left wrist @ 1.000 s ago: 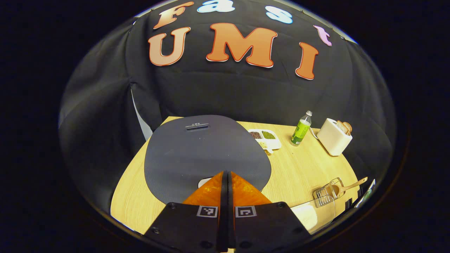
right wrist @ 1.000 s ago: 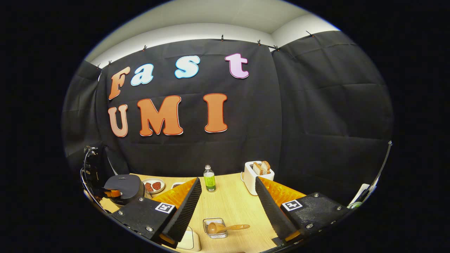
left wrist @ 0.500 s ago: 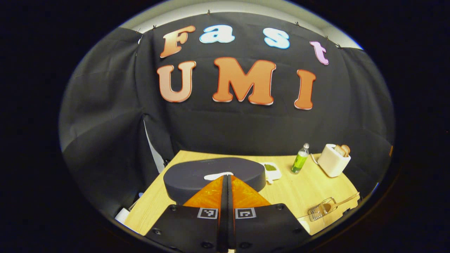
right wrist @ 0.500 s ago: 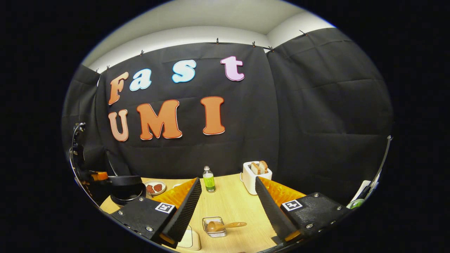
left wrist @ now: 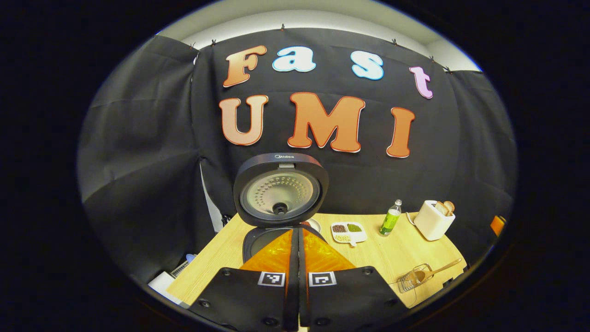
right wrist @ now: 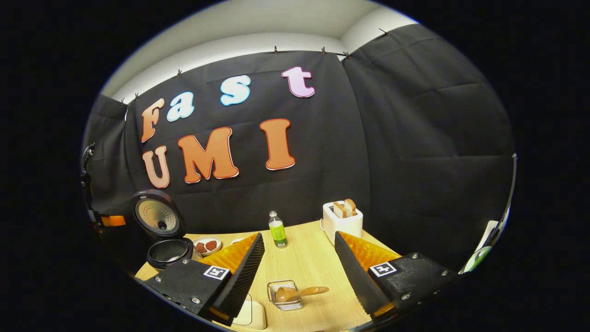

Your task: Close the left gripper, press the button to open the rice cooker; take a wooden spoon from the chopstick holder with the right hand, scoop a spoonful of rice and pour it into the rice cooker, then put the wooden spoon back into the chopstick holder.

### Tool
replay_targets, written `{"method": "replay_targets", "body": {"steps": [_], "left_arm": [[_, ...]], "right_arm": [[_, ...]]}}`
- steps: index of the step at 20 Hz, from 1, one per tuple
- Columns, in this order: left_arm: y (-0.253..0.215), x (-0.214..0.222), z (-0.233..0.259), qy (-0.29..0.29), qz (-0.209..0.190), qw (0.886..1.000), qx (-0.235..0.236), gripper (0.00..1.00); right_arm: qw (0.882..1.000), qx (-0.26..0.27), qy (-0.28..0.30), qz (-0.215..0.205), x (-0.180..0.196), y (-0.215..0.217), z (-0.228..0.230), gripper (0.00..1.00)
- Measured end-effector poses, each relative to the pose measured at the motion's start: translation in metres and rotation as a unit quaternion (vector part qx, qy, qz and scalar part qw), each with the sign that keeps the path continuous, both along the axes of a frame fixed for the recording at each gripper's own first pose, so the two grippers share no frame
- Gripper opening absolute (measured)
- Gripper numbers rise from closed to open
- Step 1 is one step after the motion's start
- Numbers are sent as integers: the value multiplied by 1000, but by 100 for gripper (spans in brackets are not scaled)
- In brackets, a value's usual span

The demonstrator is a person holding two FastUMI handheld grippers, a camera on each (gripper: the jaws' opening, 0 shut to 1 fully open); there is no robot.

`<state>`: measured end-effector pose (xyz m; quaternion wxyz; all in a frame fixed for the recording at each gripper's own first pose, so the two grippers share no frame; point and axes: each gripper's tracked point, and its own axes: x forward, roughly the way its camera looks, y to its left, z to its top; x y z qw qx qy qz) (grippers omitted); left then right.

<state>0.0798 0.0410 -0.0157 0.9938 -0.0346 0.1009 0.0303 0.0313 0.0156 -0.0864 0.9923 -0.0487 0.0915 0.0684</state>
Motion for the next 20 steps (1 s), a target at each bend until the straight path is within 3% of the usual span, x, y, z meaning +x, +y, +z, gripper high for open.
{"method": "replay_targets", "body": {"steps": [5,9,10,12,16,19,20], "left_arm": [[20,-24,53,-69,23,997,39,18],[24,-39,68,-79,32,996,1,54],[25,-41,71,-82,33,996,-9,54],[26,-47,78,-91,31,995,-17,67],[44,-54,81,-95,60,994,9,92],[44,-55,77,-88,66,994,17,93],[43,-55,74,-85,66,994,19,95]], "right_arm": [[999,20,34,-5,7,-8,-47,95],[996,55,69,-16,14,-16,-85,95],[994,69,76,-19,16,-17,-93,95],[990,93,98,-37,20,-26,-116,95],[979,122,150,-66,19,-39,-157,95],[967,160,185,-73,8,-41,-178,95],[964,167,192,-75,7,-41,-183,84]]}}
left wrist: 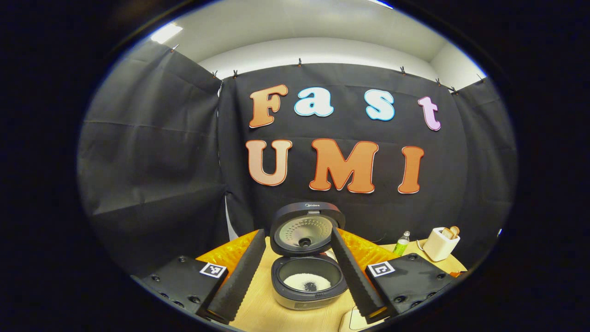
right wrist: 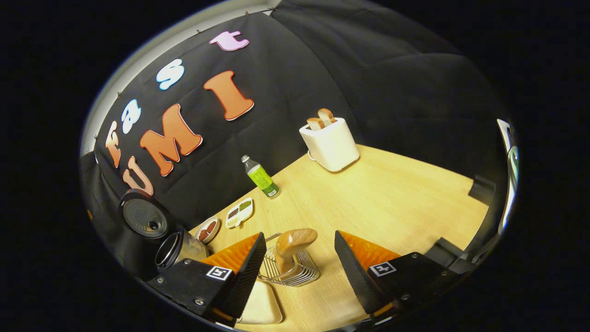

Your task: Close the left gripper, press the button to open the rice cooker; take a wooden spoon from the chopstick holder with the right hand, scoop a spoonful of rice and pour it into the rice cooker, then put the wooden spoon back into the chopstick holder.

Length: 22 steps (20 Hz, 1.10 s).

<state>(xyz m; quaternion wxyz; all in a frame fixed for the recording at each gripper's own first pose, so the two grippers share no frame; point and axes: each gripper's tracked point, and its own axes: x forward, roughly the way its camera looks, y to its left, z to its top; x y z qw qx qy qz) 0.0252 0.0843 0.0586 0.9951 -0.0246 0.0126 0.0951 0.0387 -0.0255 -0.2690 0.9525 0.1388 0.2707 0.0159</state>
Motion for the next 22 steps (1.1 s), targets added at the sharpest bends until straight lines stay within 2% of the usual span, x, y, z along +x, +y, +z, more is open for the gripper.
{"method": "replay_targets", "body": {"steps": [1,2,3,4,7,8,9,10,11,14,15,16,19,22], "left_arm": [[-1,-1,-2,2,0,1000,3,97],[-2,-1,-3,6,-1,1000,6,99],[-2,-1,-5,9,-1,1000,9,97],[-2,0,-6,12,1,1000,12,95],[-2,2,-8,17,0,1000,12,92],[-1,2,-8,19,1,1000,12,92],[1,1,-9,21,2,1000,12,93],[2,1,-11,22,2,1000,12,93],[4,0,-12,24,3,1000,12,93],[11,-3,-13,25,6,1000,8,93],[13,-4,-13,24,7,1000,5,96],[17,-5,-13,24,9,1000,4,93],[28,-6,-14,23,14,1000,0,93],[37,-7,-15,22,14,1000,-10,96]], "right_arm": [[1000,3,6,-3,-1,-1,-3,89],[1000,12,8,0,0,3,-4,81],[1000,17,10,0,-1,5,-3,77],[1000,21,11,1,1,9,-3,69],[1000,22,12,5,5,17,-1,54],[1000,22,16,2,6,18,0,45],[999,22,23,0,8,19,-1,29],[999,21,30,2,9,21,1,36],[999,20,35,5,10,25,2,35],[999,23,43,14,15,37,7,29],[999,17,39,15,17,40,11,27],[999,2,38,20,18,44,12,23],[998,-49,26,43,16,57,17,17],[996,-71,11,60,11,72,38,16]]}}
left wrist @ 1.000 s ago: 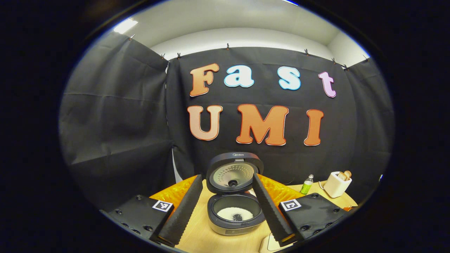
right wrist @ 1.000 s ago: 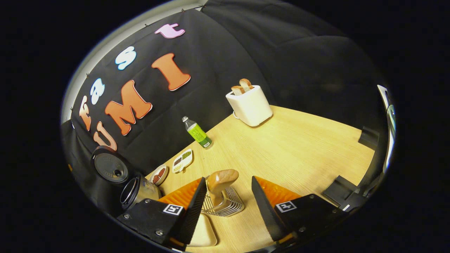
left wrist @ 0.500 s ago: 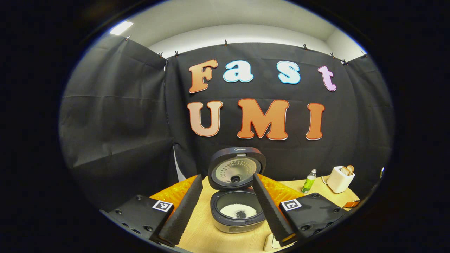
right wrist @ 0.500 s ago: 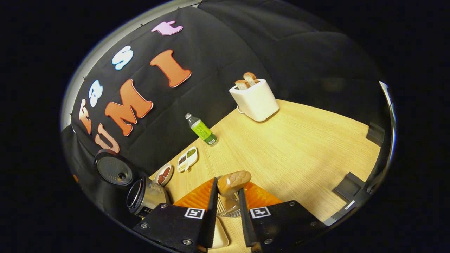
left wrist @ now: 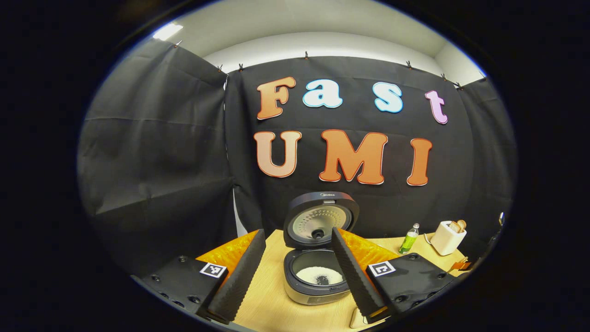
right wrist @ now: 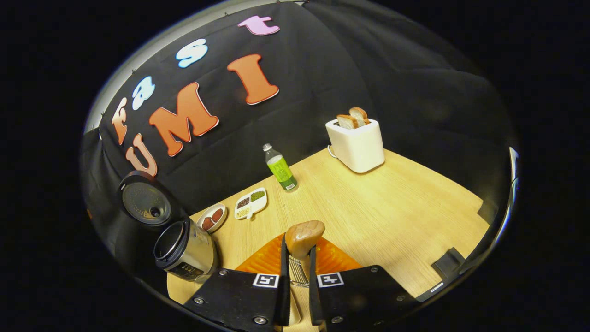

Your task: Close the left gripper, press the button to open the rice cooker; take a wooden spoon from the chopstick holder with the right hand, scoop a spoonful of rice and pour it into the rice cooker, then put the wooden spoon back into the chopstick holder.

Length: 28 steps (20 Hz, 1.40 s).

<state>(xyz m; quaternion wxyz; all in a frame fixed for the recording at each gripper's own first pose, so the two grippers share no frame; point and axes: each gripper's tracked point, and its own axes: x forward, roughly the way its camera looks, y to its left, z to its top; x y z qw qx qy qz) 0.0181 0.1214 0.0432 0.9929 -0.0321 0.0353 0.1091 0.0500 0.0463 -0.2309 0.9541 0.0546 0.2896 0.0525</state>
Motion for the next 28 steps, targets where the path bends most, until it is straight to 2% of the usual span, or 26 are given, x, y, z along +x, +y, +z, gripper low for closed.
{"method": "replay_targets", "body": {"steps": [1,8,16,18,19,20,22,25,28], "left_arm": [[5,0,-1,0,1,1000,-3,92],[31,0,6,-10,3,1000,6,94],[65,0,6,-18,-10,1000,17,96],[73,0,6,-20,-13,1000,15,98],[78,-2,5,-21,-14,1000,13,94],[84,-2,4,-21,-13,1000,12,94],[93,-5,2,-19,-12,1000,11,95],[105,-8,-3,-14,-10,1000,16,100],[114,-10,-8,-8,-9,1000,19,100]], "right_arm": [[1000,-3,-4,3,-2,3,6,16],[998,-34,-47,12,-26,27,65,16],[995,-37,-82,43,-77,90,100,16],[994,-40,-86,59,-88,109,96,16],[993,-48,-86,63,-91,116,89,16],[993,-52,-81,64,-95,121,82,12],[993,-57,-69,75,-101,133,62,11],[992,-79,-53,80,-106,138,30,11],[989,-114,-47,77,-104,136,2,11]]}}
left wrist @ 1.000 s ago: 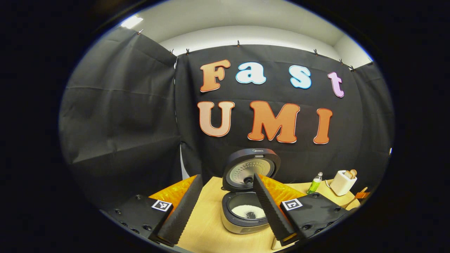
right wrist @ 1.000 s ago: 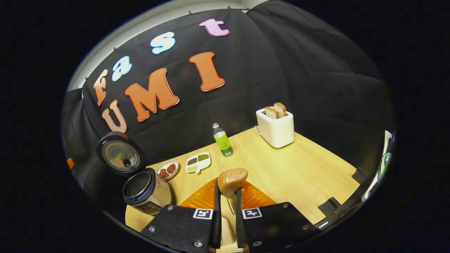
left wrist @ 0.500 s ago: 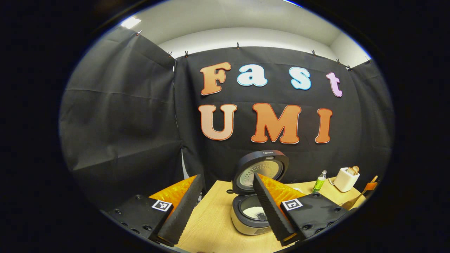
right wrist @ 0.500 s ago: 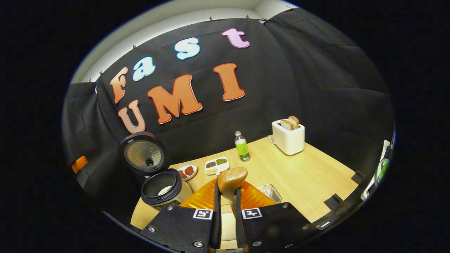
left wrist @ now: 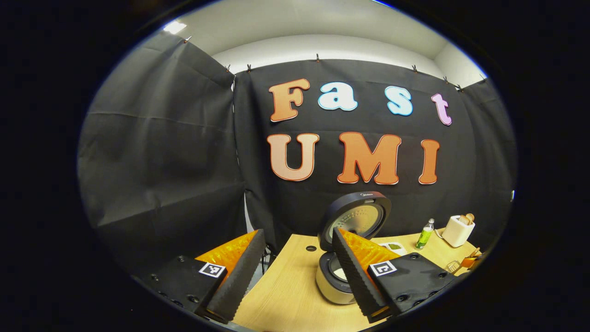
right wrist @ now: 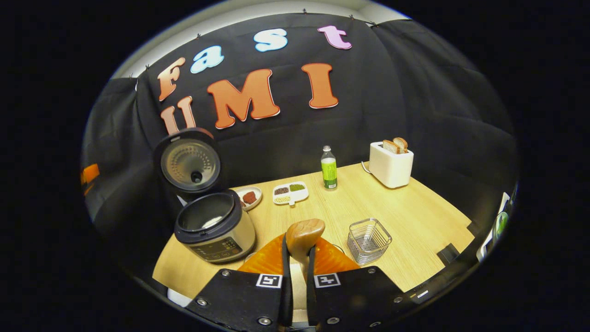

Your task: Close the left gripper, press the button to open the rice cooker; take a wooden spoon from the chopstick holder with the right hand, scoop a spoonful of rice and pour it into the rice cooker, then put the wooden spoon back into the chopstick holder.

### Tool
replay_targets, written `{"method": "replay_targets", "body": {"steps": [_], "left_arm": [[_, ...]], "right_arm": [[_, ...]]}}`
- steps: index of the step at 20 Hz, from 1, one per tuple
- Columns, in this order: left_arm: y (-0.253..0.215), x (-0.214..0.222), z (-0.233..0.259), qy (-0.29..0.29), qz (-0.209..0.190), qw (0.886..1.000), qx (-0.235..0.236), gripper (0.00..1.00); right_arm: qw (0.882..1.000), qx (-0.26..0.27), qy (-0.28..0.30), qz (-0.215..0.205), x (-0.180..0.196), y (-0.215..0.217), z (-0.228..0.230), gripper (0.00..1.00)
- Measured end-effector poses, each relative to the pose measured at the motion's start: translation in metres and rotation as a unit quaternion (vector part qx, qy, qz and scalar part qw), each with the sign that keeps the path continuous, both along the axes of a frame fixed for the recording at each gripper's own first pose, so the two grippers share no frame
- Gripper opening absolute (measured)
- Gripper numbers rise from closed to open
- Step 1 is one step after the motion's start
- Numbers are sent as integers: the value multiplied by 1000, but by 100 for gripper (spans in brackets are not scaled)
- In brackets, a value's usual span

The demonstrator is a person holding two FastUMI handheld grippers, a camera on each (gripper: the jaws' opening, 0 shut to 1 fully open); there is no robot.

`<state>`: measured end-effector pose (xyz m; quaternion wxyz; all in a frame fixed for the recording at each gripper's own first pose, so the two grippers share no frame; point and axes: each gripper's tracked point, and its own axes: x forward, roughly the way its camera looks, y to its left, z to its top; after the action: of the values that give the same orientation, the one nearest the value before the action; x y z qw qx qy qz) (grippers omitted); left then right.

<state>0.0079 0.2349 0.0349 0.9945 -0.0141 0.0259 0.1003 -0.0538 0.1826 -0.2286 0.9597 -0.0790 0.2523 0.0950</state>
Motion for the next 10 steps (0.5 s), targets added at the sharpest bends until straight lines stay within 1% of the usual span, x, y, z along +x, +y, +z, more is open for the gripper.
{"method": "replay_targets", "body": {"steps": [1,3,4,5,6,7,8,9,10], "left_arm": [[2,-2,-3,2,1,1000,-1,100],[10,-2,-5,5,6,1000,-2,94],[12,-2,-6,6,7,1000,-2,100],[13,-2,-7,8,9,1000,-2,100],[15,-1,-7,8,9,1000,-2,98],[15,-1,-7,8,9,1000,-1,98],[16,-1,-8,9,10,1000,0,100],[17,-1,-8,9,11,1000,2,100],[18,0,-7,9,12,1000,4,98]], "right_arm": [[1000,-10,1,-2,0,-1,-9,11],[1000,-27,4,-3,0,-2,-22,11],[999,-36,6,-3,-1,-2,-29,11],[999,-42,10,-4,-2,-2,-36,11],[999,-44,15,-3,-4,-1,-43,11],[999,-38,19,-4,-6,2,-47,11],[999,-31,23,-5,-7,6,-50,11],[999,-22,29,-7,-9,9,-57,11],[999,-8,38,-9,-11,15,-61,11]]}}
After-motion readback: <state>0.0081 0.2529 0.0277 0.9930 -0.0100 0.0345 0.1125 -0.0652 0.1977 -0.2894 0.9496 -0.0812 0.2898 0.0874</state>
